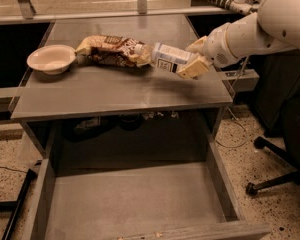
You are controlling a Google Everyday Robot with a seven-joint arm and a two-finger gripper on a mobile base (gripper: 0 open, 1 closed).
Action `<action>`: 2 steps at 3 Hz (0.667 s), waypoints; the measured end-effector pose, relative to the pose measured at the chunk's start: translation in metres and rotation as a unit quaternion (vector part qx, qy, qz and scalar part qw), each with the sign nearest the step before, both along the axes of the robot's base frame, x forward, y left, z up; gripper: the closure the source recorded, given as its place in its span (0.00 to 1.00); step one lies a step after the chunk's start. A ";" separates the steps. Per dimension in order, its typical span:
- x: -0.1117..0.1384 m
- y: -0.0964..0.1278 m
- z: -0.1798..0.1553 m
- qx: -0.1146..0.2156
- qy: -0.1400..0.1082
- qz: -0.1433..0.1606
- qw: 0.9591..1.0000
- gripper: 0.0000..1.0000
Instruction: Pick blue plastic bottle from top drawer and place on counter
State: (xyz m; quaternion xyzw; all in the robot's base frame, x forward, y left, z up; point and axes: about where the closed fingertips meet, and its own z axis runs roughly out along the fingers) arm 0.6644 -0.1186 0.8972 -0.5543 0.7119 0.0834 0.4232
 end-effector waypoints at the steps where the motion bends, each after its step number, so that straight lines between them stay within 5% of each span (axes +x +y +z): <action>1: 0.003 -0.007 -0.015 -0.025 0.018 -0.014 0.999 1.00; 2: 0.006 -0.013 -0.030 -0.055 0.034 -0.027 0.998 1.00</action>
Offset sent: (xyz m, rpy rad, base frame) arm 0.0072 -0.0259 -0.0428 -0.1795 0.0992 -0.0900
